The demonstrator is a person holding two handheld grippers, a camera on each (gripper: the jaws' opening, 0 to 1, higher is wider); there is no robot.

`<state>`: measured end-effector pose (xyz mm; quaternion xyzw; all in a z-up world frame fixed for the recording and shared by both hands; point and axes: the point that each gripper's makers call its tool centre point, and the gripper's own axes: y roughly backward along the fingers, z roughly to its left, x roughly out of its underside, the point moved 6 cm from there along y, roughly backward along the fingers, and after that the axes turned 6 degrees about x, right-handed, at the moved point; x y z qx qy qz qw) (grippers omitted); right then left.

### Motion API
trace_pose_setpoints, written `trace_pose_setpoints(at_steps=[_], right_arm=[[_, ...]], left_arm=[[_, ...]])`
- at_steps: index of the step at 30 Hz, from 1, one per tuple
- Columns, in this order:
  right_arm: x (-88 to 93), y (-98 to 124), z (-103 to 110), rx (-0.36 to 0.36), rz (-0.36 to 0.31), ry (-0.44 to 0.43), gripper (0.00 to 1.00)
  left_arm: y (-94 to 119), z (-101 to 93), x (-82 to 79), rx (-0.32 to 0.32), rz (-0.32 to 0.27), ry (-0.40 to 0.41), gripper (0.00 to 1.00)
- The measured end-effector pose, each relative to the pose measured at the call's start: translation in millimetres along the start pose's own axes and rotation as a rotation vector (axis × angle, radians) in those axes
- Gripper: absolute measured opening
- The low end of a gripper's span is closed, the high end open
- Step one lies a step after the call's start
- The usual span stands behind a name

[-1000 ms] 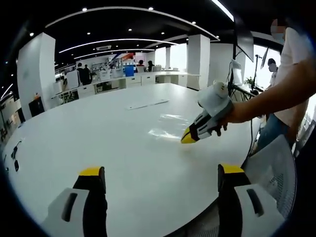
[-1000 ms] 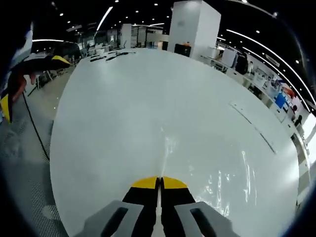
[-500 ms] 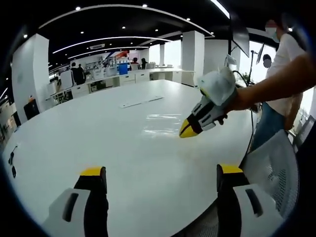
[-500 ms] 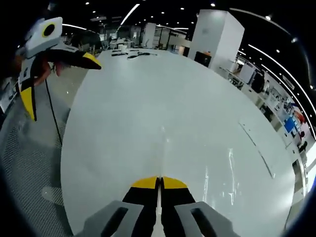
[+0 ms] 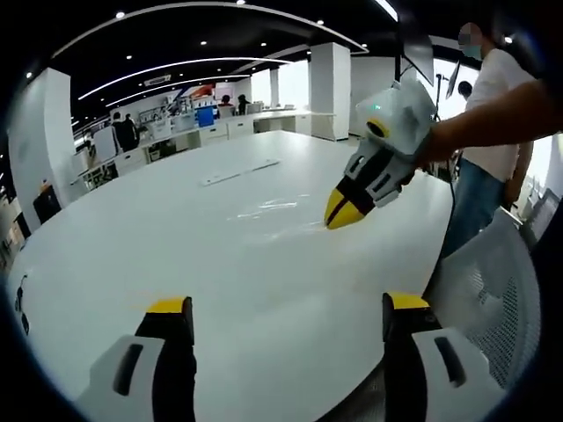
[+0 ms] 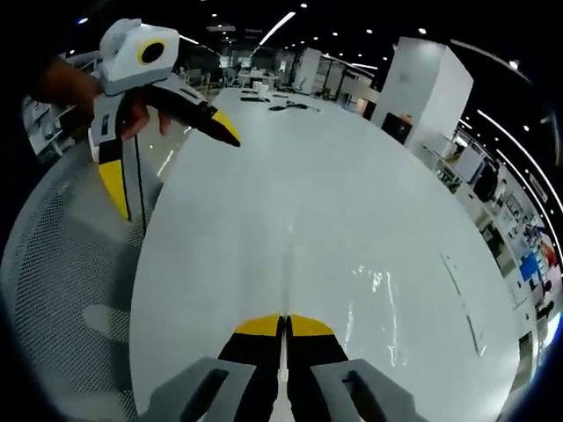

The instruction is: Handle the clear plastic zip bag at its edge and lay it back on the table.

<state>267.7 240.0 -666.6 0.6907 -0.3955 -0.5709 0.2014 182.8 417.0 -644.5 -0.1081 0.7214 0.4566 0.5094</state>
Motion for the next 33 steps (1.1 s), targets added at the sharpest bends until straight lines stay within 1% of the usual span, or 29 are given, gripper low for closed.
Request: trace_pose_setpoints(at_steps=[5, 7, 10, 15, 20, 22, 28, 33], right_arm=[[-1.9, 7.7, 6.5, -0.014, -0.019, 0.025, 0.00], [-4.9, 11.1, 11.6, -0.027, -0.031, 0.037, 0.00], [-7.0, 14.3, 16.3, -0.035, -0.030, 0.050, 0.00], [-7.2, 17.3, 18.2, -0.054, -0.033, 0.075, 0.00], [-7.5, 21.9, 20.1, -0.077, -0.046, 0.097, 0.00], [-7.7, 23.7, 21.0, -0.079, -0.047, 0.102, 0.00], [-5.9, 27.7, 22.6, -0.102, -0.055, 0.127, 0.00], [-6.0, 29.0, 24.1, -0.123, -0.057, 0.135, 0.00]], left_arm=[[-0.5, -0.5, 0.1, 0.010, 0.013, -0.005, 0.85], [-1.3, -3.3, -0.4, 0.017, 0.025, -0.026, 0.85], [-4.6, -4.7, -0.8, 0.030, 0.038, -0.053, 0.83], [-10.6, -2.5, -0.3, 0.050, 0.054, -0.088, 0.82], [-13.9, -2.5, -3.4, 0.061, 0.057, -0.113, 0.80], [-16.1, -3.9, -3.4, 0.069, 0.070, -0.130, 0.79], [-21.6, -5.5, -4.4, 0.090, 0.098, -0.179, 0.76], [-28.2, -6.3, -6.8, 0.104, 0.103, -0.214, 0.72]])
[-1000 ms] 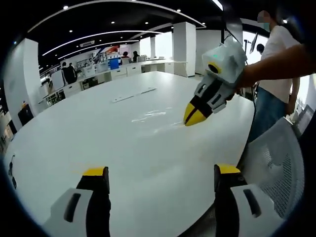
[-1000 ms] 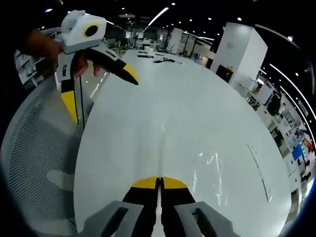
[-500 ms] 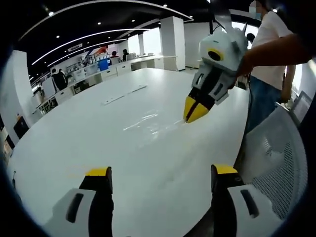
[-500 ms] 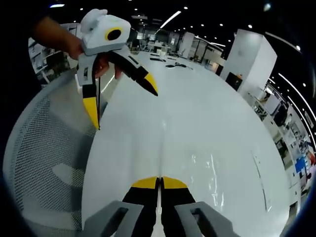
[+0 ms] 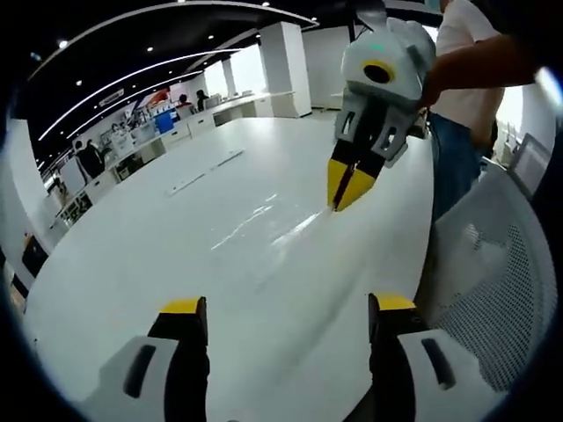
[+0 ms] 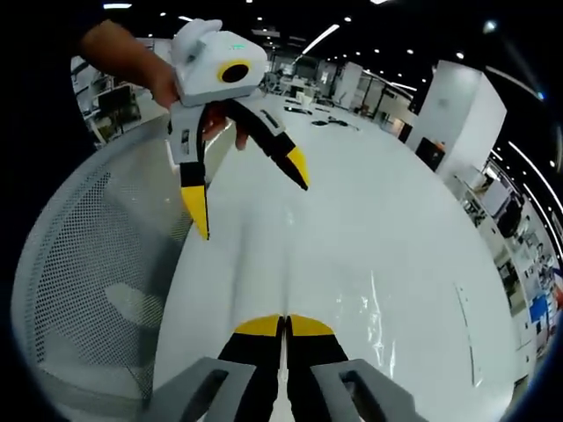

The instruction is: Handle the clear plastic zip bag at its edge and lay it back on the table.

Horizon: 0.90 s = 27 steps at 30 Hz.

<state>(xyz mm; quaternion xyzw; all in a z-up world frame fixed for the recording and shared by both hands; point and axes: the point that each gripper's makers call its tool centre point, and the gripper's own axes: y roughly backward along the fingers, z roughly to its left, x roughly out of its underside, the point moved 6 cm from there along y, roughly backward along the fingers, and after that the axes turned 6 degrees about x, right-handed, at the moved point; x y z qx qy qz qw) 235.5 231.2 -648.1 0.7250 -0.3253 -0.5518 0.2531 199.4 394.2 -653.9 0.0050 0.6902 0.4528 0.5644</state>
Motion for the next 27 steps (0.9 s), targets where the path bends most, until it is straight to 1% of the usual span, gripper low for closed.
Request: trace_pose_setpoints(at_steps=[4, 11, 15, 16, 17, 21, 27], right_arm=[[-2.4, 0.7, 1.7, -0.008, -0.007, 0.004, 0.00], [-3.7, 0.5, 4.4, -0.028, -0.013, 0.018, 0.00], [-3.9, 0.4, 4.9, -0.036, -0.012, 0.020, 0.00], [-4.1, 0.5, 5.1, -0.036, -0.013, 0.020, 0.00], [-4.8, 0.9, 5.9, -0.038, -0.013, 0.019, 0.00], [-4.5, 1.1, 6.4, -0.043, -0.015, 0.014, 0.00], [-3.9, 2.9, 7.2, -0.046, -0.016, 0.002, 0.00]], left_arm=[[-5.3, -5.2, -3.0, 0.018, 0.015, -0.045, 0.69], [-8.9, -4.0, -3.8, 0.036, 0.022, -0.068, 0.62], [-10.1, -4.8, -3.5, 0.046, 0.048, -0.108, 0.53], [-10.6, -4.7, -3.8, 0.047, 0.052, -0.139, 0.49], [-10.4, -5.5, -4.5, 0.048, 0.053, -0.145, 0.47], [-11.0, -4.1, -5.0, 0.051, 0.061, -0.145, 0.44], [-10.5, -6.3, -4.5, 0.065, 0.076, -0.173, 0.31]])
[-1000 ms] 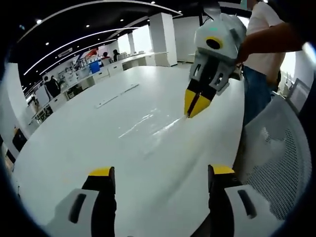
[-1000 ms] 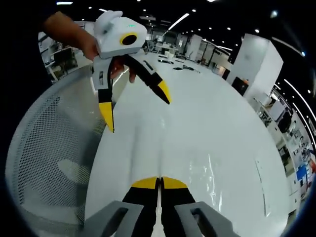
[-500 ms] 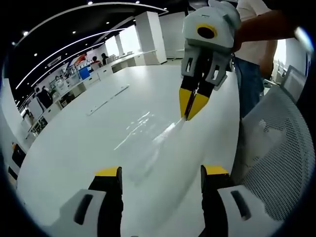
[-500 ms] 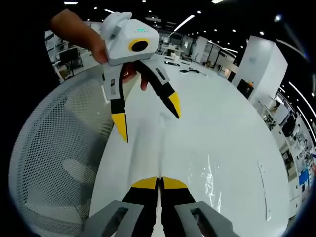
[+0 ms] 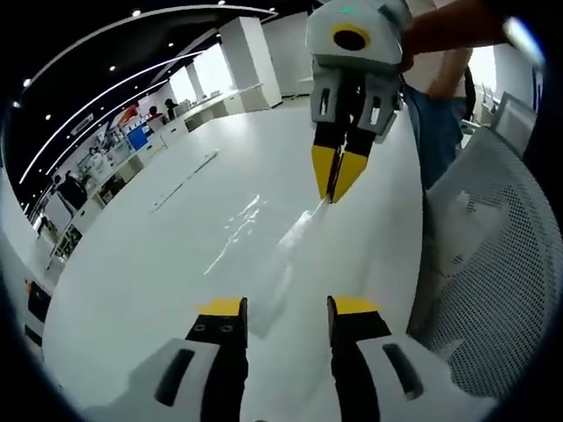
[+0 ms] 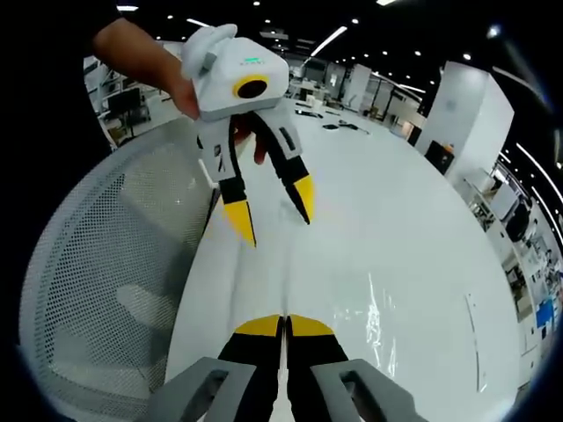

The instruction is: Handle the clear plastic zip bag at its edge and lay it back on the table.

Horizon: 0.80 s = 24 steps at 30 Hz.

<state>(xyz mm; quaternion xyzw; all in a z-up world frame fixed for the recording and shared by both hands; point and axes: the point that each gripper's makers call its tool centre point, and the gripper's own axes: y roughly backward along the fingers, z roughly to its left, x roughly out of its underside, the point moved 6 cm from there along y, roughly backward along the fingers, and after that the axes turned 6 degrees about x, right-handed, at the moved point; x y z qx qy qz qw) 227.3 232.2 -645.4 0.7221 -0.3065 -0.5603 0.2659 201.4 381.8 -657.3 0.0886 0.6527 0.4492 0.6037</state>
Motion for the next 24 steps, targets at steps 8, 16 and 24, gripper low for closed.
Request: trace_pose_setpoints(at_steps=[8, 16, 24], right_arm=[[3.0, 1.7, -0.1, -0.004, -0.004, -0.034, 0.00], [4.5, 0.1, 1.1, -0.011, -0.005, -0.061, 0.00], [4.7, 1.0, 0.3, -0.013, -0.006, -0.093, 0.00]], left_arm=[[2.6, 1.0, 3.7, 0.001, 0.015, 0.003, 0.15], [2.5, 1.6, 6.8, 0.015, 0.042, -0.002, 0.08], [0.9, -0.8, 3.7, 0.034, 0.063, -0.095, 0.02]])
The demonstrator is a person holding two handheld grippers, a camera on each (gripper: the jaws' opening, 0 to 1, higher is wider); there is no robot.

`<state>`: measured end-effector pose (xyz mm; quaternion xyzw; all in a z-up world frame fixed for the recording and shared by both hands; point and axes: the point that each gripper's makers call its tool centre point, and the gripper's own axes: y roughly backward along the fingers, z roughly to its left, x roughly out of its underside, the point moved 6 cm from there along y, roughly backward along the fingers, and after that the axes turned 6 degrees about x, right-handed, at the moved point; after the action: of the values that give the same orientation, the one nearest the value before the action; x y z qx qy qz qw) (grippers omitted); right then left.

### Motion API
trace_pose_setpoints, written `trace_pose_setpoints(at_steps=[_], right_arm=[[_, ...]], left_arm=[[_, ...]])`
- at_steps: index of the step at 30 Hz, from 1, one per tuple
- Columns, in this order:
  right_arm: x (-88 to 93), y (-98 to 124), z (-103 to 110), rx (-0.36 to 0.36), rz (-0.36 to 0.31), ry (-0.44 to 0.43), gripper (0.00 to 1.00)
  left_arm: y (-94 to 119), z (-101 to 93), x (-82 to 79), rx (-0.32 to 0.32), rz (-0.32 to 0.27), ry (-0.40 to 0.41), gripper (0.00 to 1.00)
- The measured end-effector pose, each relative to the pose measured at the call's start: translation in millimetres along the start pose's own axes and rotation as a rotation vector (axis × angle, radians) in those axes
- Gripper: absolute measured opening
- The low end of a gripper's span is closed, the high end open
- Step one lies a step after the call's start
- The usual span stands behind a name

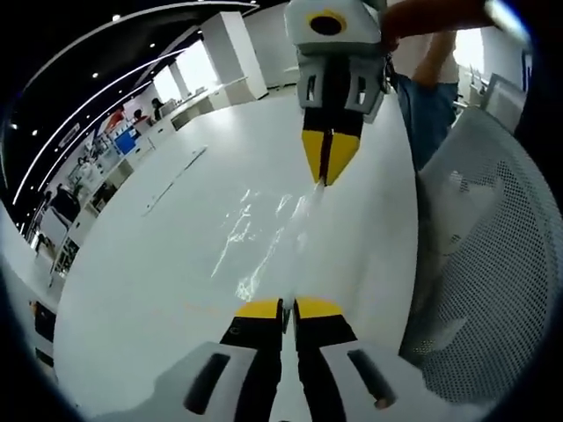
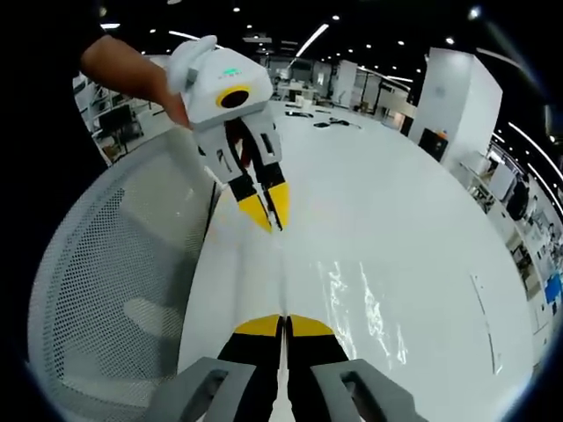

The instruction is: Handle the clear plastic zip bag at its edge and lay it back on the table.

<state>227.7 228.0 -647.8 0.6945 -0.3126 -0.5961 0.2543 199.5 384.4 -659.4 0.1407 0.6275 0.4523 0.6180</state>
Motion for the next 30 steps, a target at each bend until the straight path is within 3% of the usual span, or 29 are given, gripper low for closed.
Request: trace_pose_setpoints(at_steps=[11, 24, 30], right_arm=[[-4.3, -1.0, -1.7, 0.016, -0.022, -0.014, 0.05], [-35.0, -17.6, 8.4, 0.008, -0.093, 0.019, 0.06], [-39.5, -25.5, 14.2, -0.005, -0.103, 0.029, 0.06]], left_arm=[[-2.0, -2.6, -1.4, 0.025, 0.016, -0.065, 0.01], [-4.9, -3.5, -12.8, 0.034, 0.007, -0.061, 0.01], [-6.3, -6.1, -17.5, 0.037, 0.003, -0.067, 0.01]])
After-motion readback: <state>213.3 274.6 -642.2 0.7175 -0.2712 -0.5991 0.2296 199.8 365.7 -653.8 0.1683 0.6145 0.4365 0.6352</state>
